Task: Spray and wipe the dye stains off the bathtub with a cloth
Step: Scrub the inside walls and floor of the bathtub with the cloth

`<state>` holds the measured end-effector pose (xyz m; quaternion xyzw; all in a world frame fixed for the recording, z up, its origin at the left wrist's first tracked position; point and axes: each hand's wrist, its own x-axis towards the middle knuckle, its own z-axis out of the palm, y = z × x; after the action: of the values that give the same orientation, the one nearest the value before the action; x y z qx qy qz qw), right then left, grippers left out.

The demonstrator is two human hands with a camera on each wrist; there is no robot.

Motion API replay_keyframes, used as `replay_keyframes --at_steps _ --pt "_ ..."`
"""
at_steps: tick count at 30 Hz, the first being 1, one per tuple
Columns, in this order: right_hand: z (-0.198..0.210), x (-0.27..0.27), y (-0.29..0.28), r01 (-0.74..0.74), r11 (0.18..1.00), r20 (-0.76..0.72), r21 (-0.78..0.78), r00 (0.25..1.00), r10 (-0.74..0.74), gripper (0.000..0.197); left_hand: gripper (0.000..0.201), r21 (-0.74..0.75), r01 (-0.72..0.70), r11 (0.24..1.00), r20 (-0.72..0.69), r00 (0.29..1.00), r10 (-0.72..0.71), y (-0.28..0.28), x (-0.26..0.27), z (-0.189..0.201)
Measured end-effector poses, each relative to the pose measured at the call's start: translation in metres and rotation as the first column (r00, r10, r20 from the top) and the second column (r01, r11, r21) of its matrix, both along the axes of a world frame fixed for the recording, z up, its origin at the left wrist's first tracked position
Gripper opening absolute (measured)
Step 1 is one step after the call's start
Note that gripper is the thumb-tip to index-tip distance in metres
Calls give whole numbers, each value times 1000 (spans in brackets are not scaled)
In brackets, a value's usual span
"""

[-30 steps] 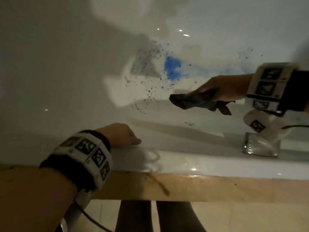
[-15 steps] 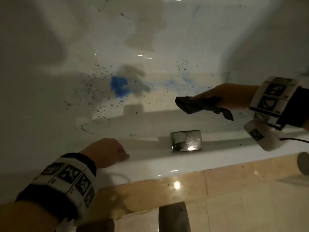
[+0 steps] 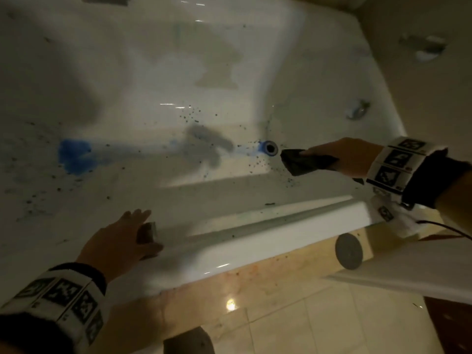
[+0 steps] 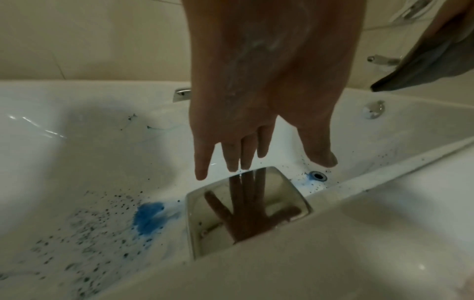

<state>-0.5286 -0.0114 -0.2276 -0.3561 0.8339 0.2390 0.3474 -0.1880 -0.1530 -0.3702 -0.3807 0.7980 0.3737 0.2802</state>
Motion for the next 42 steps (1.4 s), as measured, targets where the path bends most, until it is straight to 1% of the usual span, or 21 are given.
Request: replay_keyframes --at_steps 2,4,7,10,11,14,16,17,19,21,22,23,24,25,27,29,31,35,38,40,42 --pt "-9 -25 27 118 993 -37 -5 992 -118 47 81 -21 14 1000 69 998 -13 4 -6 -7" --pt "-23 -46 48 192 981 -79 16 979 -190 49 81 -55 52 997 133 990 -44 7 -7 -12" --pt "-44 -64 70 214 974 -165 72 966 -200 49 83 -60 57 997 153 987 -47 0 -16 -21" --pt "-67 -66 80 161 975 -202 153 971 -129 48 75 45 -25 999 107 994 20 -4 -27 -24" --pt "-75 -68 82 142 977 -199 156 974 -110 47 71 52 -48 998 80 996 43 -4 -29 -27" --pt "-106 -75 91 58 977 -179 204 984 -20 36 61 43 -8 999 87 996 5 -8 -34 -36" --pt "-122 -73 93 44 974 -161 224 987 -7 25 59 87 28 996 91 995 -36 -8 -35 -41" --pt "-128 -71 92 18 973 -154 229 988 18 20 58 122 23 992 87 996 -33 -9 -35 -43" --pt "-139 -66 92 -19 973 -125 229 991 49 21 54 174 -3 985 95 995 -13 -9 -35 -43" --pt "-142 -58 93 -65 964 -77 257 993 87 22 50 165 16 986 105 994 -34 -9 -36 -44" --pt "-138 -50 90 -72 962 -57 262 994 90 16 49 150 33 988 105 993 -50 -10 -36 -45" --pt "-135 -41 88 -47 970 -45 238 997 59 14 48 140 53 989 105 992 -68 -11 -37 -45" --pt "-135 -34 85 -11 975 -48 221 999 22 21 48 137 69 988 109 990 -84 -11 -37 -45" --pt "-134 -27 80 -15 971 -67 238 997 32 25 48 140 77 987 115 989 -94 -11 -36 -45" --pt "-128 -3 62 -40 958 -90 282 994 68 24 49 136 90 987 119 987 -106 -11 -36 -44" --pt "-120 25 42 -116 949 -32 293 991 132 25 49 118 105 987 103 988 -117 -10 -35 -42" --pt "-112 57 23 -173 950 43 259 985 167 26 47 113 119 986 94 987 -130 -8 -34 -40" --pt "-108 112 -13 -200 975 198 93 964 178 26 47 122 120 985 87 987 -131 -6 -35 -37" --pt "-116 147 -40 -259 966 307 -11 918 250 25 48 101 108 989 81 990 -116 -4 -34 -37" --pt "-124 158 -51 -233 972 366 -33 902 228 23 49 87 102 991 72 992 -108 -2 -32 -36" --pt "-129 140 -57 -82 995 411 -51 906 96 37 48 74 96 993 42 994 -99 0 -32 -34"
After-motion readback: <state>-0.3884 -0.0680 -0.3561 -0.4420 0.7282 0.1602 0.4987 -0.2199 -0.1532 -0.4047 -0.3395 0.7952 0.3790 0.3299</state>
